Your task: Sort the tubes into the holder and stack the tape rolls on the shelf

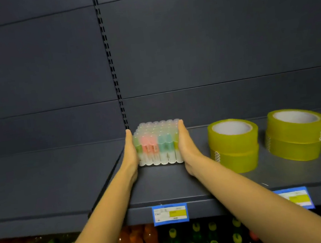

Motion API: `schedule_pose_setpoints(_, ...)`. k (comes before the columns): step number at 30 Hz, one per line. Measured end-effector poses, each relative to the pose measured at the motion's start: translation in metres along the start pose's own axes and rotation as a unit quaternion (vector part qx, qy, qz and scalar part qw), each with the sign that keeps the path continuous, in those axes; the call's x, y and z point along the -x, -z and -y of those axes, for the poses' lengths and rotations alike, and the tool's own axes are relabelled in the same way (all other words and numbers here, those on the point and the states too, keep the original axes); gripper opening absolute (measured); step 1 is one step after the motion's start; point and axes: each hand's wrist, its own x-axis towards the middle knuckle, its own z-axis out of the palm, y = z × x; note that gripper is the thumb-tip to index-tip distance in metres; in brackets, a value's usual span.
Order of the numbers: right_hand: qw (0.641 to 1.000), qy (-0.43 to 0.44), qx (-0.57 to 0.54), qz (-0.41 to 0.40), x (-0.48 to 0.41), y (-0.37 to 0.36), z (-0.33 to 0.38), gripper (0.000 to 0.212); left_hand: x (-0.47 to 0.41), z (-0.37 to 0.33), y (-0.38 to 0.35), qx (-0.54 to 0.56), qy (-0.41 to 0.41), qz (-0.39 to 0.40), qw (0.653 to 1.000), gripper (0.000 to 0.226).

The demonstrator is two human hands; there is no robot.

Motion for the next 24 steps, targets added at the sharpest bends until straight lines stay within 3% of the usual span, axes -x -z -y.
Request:
schedule_pose_setpoints(7, 0.997, -0.037, -0.013, -0.065, 0.0, -0.004, -0.013, 0.07, 0.001, 0.007, 0.005, -0.006, 0.009, 0.047, 0.999, 0.062)
schedule_pose_setpoints(24, 0.997, -0.003, 0.008, -0.074, 0.041, -0.008, -0.021, 0.07, 0.037, 0.01, 0.019, -0.009, -0.017, 0.092, 0.996, 0.066)
